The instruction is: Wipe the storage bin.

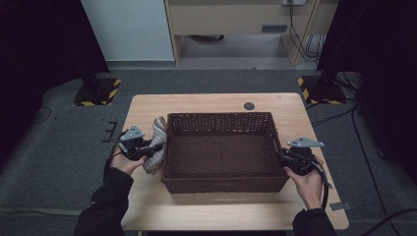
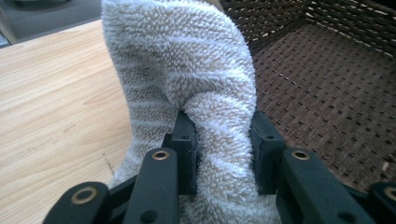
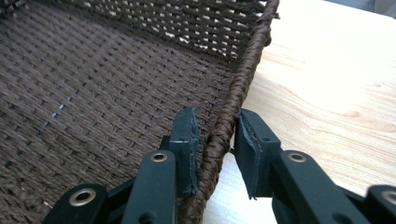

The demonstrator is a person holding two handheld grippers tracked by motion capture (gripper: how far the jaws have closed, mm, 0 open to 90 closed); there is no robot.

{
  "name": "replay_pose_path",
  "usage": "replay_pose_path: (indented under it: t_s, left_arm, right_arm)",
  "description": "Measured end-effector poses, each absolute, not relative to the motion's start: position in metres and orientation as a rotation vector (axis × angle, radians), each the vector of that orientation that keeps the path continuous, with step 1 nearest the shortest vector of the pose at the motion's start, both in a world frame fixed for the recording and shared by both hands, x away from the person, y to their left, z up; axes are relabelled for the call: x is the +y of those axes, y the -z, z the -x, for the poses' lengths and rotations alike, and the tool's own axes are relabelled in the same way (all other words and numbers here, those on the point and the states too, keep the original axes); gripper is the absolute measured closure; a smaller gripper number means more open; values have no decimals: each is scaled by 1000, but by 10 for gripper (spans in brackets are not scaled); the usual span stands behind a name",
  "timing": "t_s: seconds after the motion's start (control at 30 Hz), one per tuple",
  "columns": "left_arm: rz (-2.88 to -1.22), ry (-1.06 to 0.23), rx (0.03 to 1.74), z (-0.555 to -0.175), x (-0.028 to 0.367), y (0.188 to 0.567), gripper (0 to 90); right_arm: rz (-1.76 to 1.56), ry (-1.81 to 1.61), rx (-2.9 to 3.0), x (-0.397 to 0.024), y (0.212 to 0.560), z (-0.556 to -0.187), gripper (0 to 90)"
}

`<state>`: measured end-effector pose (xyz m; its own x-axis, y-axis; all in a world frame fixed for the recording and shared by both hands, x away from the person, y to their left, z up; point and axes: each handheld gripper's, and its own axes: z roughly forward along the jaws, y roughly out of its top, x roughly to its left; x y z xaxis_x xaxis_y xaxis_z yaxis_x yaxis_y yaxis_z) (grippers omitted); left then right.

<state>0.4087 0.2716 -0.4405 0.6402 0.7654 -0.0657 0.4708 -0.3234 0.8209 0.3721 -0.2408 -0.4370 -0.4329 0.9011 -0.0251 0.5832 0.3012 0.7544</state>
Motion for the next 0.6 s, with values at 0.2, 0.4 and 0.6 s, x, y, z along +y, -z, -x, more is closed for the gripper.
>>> replay_pose_path:
  t_s: [0.2,0.4,0.6]
  left_arm:
    - [-2077,-404,1001,-415,264,471,672]
    - [-2120,-361,1025,-417,265,485,671]
    - [-1980,-386,1000,-406,282,453,670]
  right_arm:
    - [-1336,-966,2122,-242,438,-371,698]
    - [-1347,-973,2120,-241,438,-369,698]
    - [-1337,-976,2125,-241,438,-367,689]
